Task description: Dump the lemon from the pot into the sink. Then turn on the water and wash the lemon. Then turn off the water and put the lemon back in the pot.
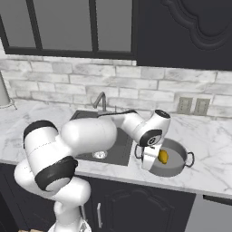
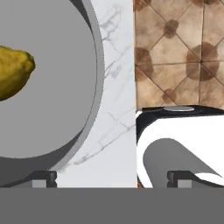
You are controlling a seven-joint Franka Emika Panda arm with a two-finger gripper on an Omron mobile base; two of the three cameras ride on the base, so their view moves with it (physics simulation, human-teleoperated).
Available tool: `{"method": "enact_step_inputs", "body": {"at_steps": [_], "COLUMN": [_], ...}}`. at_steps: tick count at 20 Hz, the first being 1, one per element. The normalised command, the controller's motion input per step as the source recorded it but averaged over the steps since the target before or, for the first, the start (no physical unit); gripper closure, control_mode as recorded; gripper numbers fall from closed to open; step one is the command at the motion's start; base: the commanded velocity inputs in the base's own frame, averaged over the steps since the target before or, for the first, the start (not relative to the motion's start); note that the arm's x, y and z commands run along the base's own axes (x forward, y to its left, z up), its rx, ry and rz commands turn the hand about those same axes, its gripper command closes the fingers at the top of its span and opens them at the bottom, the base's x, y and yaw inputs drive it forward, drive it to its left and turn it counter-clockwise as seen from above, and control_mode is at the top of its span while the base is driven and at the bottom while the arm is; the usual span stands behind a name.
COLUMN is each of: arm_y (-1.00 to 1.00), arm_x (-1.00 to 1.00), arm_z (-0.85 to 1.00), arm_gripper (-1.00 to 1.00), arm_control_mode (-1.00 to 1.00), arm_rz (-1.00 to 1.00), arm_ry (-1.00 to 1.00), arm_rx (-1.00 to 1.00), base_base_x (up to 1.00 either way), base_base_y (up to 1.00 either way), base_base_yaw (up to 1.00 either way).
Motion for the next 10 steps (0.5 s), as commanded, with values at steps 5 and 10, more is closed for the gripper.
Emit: {"method": "enact_step_inputs", "body": {"at_steps": [5, 10], "arm_y": [-0.09, -0.08], "arm_x": [0.10, 0.10], "arm_z": [-0.22, -0.20], "arm_gripper": [-1.00, -1.00], "arm_control_mode": [-1.00, -1.00], "arm_rz": [0.00, -0.01], "arm_ry": [0.00, 0.00], "arm_rx": [0.00, 0.00], "base_base_x": [0.00, 0.00], "base_base_y": [0.00, 0.00], "base_base_yaw": [0.00, 0.00]}}
